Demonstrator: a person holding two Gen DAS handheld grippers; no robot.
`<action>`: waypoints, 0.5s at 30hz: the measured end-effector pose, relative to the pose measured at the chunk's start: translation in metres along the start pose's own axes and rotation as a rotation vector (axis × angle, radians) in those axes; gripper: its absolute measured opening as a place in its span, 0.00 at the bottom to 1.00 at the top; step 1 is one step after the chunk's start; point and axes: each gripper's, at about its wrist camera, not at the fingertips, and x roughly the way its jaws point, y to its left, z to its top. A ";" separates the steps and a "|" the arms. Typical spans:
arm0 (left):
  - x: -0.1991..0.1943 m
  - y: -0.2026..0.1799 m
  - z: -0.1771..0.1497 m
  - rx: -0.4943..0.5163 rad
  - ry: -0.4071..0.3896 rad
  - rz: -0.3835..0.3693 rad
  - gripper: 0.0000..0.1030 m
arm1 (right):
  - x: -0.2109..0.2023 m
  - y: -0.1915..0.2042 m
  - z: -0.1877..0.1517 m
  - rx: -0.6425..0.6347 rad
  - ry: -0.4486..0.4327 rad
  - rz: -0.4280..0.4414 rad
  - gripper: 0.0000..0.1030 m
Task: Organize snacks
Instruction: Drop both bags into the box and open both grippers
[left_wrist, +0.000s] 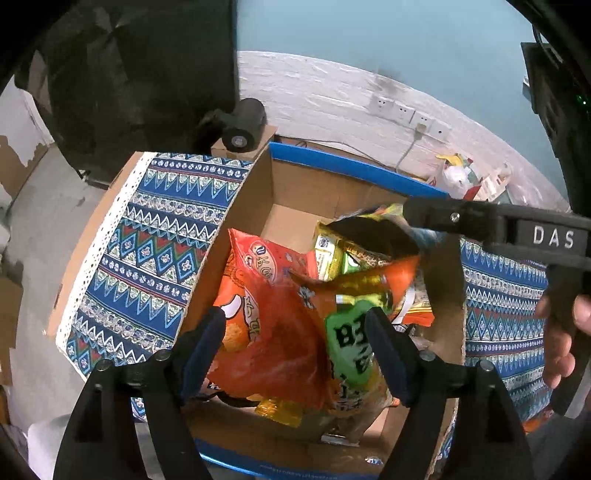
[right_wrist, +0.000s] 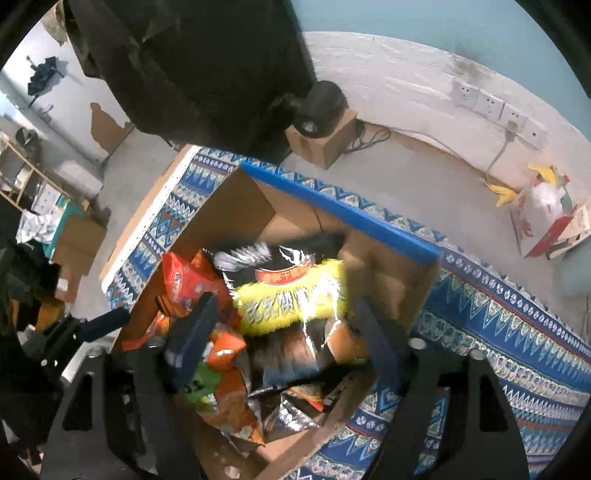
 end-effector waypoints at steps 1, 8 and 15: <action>-0.002 -0.001 0.000 0.003 -0.004 0.001 0.78 | -0.003 0.000 0.000 0.002 -0.006 -0.001 0.77; -0.021 -0.011 0.001 0.039 -0.048 0.008 0.81 | -0.040 0.001 -0.006 0.024 -0.094 -0.018 0.77; -0.041 -0.020 0.001 0.073 -0.098 0.025 0.87 | -0.082 0.001 -0.026 0.016 -0.191 -0.082 0.78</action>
